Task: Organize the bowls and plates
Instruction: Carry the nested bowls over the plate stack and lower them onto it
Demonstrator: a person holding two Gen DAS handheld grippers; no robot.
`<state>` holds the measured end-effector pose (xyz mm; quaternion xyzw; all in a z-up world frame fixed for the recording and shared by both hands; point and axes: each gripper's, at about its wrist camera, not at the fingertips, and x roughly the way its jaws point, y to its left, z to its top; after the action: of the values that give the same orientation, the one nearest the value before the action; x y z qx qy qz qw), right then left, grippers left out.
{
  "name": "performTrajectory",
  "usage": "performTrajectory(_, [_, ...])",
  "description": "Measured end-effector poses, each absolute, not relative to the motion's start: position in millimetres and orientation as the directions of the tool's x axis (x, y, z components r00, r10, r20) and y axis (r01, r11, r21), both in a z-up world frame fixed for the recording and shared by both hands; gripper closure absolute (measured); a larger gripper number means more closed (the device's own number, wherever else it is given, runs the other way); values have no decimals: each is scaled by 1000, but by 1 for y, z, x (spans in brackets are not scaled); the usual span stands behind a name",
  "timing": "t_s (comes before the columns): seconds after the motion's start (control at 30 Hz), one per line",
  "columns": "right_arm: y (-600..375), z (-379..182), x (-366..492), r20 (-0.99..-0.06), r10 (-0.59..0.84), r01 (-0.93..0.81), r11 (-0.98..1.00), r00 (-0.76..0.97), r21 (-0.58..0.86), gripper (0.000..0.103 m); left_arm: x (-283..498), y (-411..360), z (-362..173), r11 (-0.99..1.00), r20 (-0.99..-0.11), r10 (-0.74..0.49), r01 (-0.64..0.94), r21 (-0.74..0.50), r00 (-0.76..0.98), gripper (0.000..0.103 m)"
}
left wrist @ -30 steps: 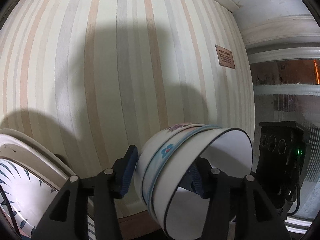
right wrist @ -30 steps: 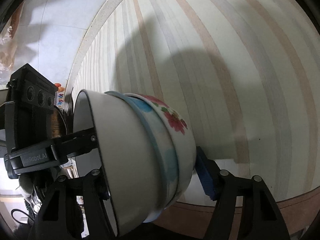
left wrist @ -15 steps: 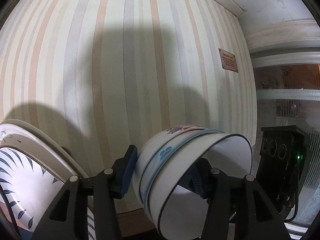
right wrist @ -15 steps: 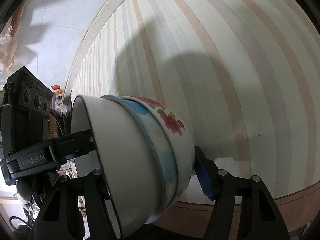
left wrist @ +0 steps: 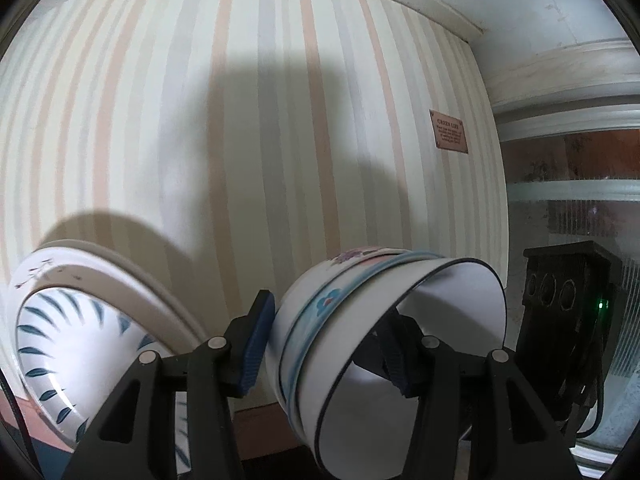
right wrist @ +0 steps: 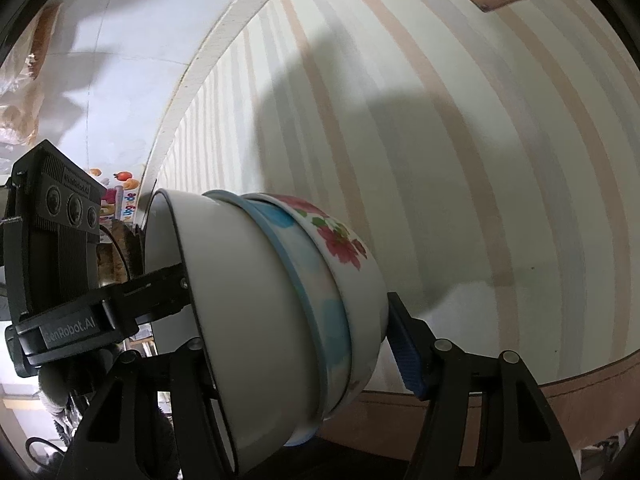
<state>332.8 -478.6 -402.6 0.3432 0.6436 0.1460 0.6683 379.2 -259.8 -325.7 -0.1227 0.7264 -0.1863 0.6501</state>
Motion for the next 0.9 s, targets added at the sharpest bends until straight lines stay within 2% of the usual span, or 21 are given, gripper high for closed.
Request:
performTrajectory(0.37, [-436,-372,346,-745,662,169,727,85,666,37,374,-210,-294,912,-910,-409,12,-410,-67,55])
performTrajectory(0.9, [-314,-367,360,-726,679,-18,729,-107,685,37,349,-95,-299,893,-921,-389,-238,-382,18,55])
